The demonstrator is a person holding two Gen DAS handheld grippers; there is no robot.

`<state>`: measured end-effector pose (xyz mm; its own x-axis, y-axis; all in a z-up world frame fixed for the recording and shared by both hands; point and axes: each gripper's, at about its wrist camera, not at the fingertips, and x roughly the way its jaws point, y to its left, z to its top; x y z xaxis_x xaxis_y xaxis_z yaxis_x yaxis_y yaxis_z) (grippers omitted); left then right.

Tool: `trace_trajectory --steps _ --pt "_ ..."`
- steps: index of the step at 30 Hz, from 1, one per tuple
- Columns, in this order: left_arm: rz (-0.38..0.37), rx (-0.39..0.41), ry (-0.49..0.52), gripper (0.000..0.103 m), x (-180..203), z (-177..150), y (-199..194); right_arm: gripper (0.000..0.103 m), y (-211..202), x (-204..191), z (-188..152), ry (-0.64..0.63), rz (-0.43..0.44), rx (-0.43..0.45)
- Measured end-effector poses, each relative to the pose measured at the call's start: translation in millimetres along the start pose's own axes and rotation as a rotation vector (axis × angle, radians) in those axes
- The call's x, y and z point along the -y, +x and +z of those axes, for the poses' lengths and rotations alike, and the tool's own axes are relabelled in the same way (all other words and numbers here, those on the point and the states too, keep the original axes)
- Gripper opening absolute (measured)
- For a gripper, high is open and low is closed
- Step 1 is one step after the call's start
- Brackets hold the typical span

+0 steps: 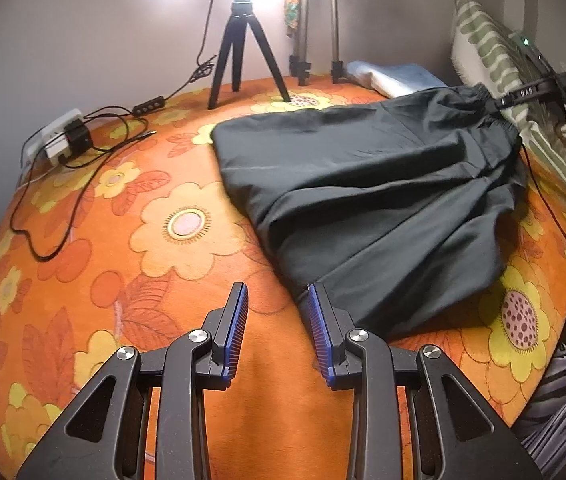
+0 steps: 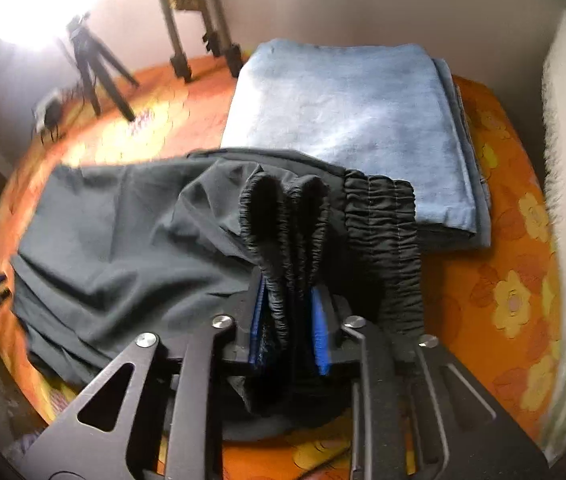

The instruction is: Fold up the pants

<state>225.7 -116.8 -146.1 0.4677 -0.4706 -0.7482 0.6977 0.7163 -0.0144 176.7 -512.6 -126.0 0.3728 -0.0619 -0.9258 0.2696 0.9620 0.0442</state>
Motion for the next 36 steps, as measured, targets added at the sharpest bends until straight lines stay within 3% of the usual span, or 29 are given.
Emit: trace_trajectory --steps 3,6,12,21,24,27,36 --pt "-0.018 0.0 -0.001 0.03 -0.5 -0.3 0.8 0.038 -28.8 -10.8 1.8 -0.011 -0.008 0.056" --pt "-0.029 0.005 0.001 0.03 0.5 0.9 0.3 0.044 -62.3 -42.1 9.1 -0.081 0.037 0.123" --pt "-0.021 0.03 0.001 0.03 -7.3 12.2 2.3 0.05 -76.2 -134.2 32.0 -0.244 0.234 0.138" --pt "-0.082 0.012 -0.036 0.03 -9.3 18.1 11.6 0.051 7.0 -240.9 86.5 -0.356 0.349 0.073" --pt "-0.102 0.004 -0.052 0.03 -9.6 14.0 11.8 0.051 38.9 -265.3 105.3 -0.356 0.439 -0.001" --pt "-0.096 0.002 -0.06 0.03 -12.3 11.8 12.5 0.054 68.6 -292.1 116.8 -0.39 0.44 -0.023" --pt "-0.121 0.016 -0.089 0.03 -23.8 22.1 24.7 0.057 137.1 -329.3 133.9 -0.379 0.499 -0.136"
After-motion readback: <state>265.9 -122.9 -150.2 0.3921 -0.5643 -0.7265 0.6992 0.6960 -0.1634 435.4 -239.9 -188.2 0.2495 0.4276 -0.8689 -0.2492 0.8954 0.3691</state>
